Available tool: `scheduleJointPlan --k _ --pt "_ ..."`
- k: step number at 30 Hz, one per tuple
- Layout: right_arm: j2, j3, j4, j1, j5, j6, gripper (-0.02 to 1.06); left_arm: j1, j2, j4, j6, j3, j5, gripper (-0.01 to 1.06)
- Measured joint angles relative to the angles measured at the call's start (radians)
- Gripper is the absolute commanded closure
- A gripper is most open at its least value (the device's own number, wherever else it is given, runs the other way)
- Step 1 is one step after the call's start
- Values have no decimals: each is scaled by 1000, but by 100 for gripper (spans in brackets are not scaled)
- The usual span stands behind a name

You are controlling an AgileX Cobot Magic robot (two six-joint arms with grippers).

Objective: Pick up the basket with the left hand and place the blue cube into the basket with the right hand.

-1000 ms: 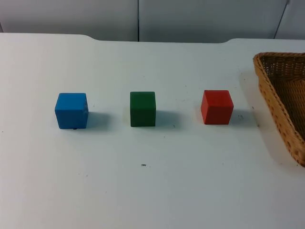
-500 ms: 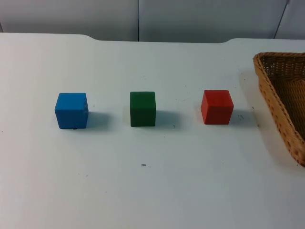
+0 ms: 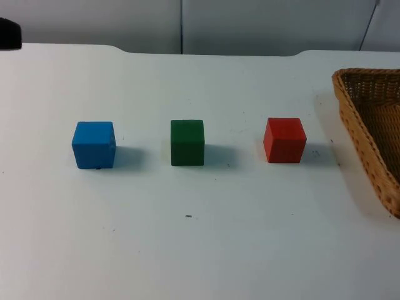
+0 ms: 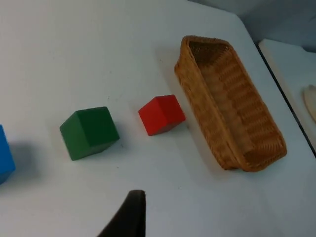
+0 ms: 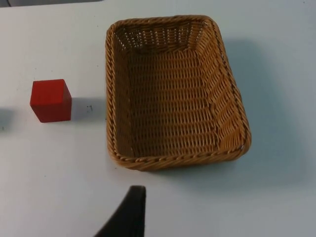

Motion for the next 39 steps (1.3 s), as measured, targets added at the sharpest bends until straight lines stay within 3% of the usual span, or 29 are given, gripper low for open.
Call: scheduleJointPlan --k 14,21,30,39 --pt "0 0 0 0 4 0 1 -328 360 11 -42 -305 -125 1" --pt "0 0 0 0 18 0 1 -427 527 29 -73 -432 -137 1" --pt "0 0 0 0 37 2 1 -571 789 212 -280 -735 -148 1" --pt "0 0 0 0 47 6 1 -648 1012 329 -438 -989 -109 1"
